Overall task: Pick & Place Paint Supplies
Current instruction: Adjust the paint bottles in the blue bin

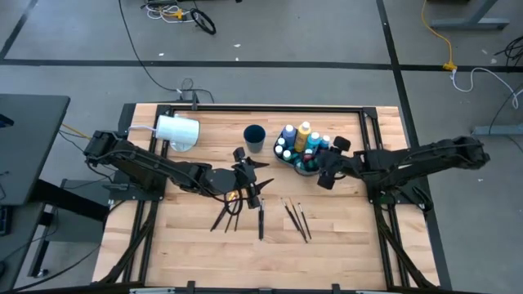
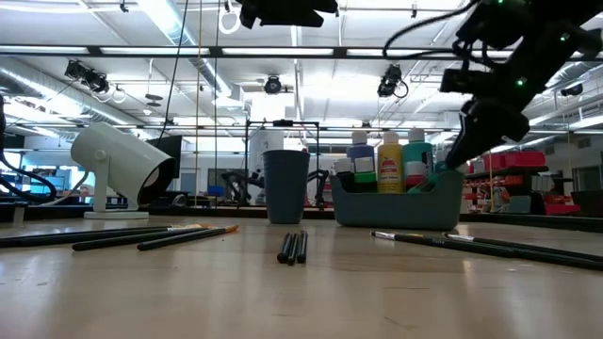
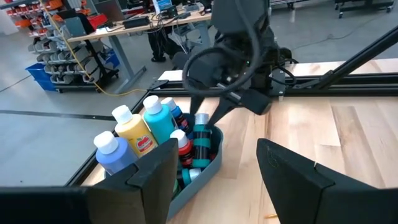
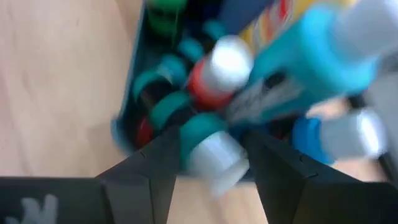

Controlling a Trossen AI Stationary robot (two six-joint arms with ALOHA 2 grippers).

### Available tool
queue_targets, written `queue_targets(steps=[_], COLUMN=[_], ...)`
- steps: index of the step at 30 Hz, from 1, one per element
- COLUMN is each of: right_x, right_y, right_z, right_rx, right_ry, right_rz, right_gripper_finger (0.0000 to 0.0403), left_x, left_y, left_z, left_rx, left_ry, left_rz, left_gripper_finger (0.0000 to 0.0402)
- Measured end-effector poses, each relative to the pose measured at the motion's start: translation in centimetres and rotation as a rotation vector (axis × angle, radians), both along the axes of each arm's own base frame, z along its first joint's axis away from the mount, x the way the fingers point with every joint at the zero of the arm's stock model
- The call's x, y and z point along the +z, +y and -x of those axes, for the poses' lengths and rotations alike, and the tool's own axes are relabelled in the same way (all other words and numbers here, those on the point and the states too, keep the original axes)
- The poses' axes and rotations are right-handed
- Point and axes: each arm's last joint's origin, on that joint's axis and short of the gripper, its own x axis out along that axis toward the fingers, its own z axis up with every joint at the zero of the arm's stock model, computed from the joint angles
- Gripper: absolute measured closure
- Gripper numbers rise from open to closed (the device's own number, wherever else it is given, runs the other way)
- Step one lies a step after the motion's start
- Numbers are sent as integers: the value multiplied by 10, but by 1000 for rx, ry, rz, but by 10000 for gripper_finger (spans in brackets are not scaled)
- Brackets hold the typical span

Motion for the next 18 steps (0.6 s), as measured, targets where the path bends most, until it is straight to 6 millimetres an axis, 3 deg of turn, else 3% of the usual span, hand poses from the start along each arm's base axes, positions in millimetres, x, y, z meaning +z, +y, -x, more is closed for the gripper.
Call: queue_targets(steps=[8,18], right_x=[1,1], right_y=[-5,-8], right_z=[2,4], right_rx=[22,97], right_ry=[45,73], right_rz=[-17,-215], right_gripper_finger=[215,215], left_x=[0,0], left_y=[1,1], left_z=[0,0], left_rx=[-5,-5], left_ry=[10,10], left_rz=[-24,-24], left_gripper_finger=[173,173])
